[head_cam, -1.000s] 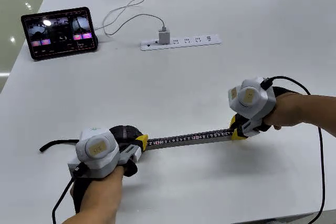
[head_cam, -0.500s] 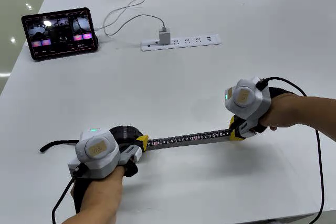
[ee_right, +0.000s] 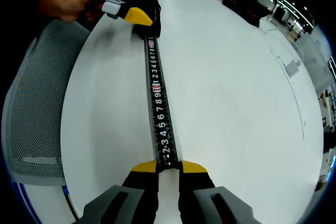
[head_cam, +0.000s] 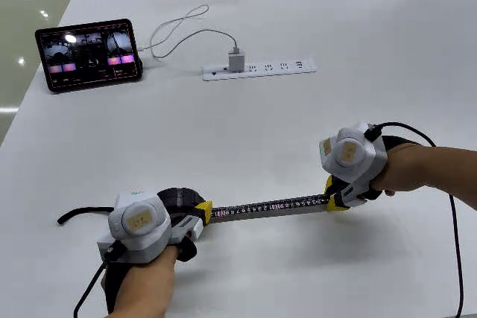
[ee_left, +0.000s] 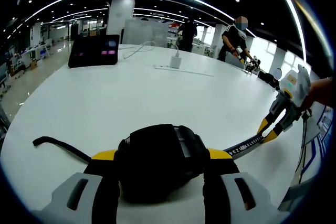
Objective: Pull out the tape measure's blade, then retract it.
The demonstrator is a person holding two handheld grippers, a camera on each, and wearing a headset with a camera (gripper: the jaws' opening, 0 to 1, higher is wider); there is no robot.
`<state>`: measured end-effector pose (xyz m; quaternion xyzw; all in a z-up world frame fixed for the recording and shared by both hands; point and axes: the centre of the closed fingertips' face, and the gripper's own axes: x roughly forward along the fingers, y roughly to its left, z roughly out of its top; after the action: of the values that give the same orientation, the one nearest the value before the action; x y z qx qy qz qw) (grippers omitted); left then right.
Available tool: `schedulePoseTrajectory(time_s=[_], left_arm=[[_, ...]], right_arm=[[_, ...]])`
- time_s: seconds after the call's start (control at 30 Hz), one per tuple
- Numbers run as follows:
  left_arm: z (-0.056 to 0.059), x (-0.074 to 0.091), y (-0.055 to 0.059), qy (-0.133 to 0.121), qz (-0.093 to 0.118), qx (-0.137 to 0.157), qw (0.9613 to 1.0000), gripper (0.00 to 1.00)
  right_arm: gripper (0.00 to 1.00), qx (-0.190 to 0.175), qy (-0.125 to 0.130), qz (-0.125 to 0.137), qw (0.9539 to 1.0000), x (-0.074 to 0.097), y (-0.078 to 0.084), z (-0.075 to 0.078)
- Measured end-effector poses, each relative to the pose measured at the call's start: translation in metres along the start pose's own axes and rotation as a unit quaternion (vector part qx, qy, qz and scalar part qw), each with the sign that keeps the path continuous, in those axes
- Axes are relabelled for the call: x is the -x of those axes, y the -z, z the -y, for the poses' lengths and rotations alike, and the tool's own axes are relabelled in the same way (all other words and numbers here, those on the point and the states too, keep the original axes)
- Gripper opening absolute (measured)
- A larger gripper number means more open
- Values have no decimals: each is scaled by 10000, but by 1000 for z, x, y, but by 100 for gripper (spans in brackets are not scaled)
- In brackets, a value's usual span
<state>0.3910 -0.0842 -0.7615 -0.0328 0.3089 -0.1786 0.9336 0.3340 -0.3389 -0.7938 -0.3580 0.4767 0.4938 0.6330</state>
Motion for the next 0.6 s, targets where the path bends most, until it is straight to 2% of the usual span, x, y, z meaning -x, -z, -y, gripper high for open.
schedulePoseTrajectory(time_s=[0.6], left_arm=[[0,0,0,48,-46,2,10000,60]], right_arm=[[9,-180,31,-13,9998,-3,-8,-1]])
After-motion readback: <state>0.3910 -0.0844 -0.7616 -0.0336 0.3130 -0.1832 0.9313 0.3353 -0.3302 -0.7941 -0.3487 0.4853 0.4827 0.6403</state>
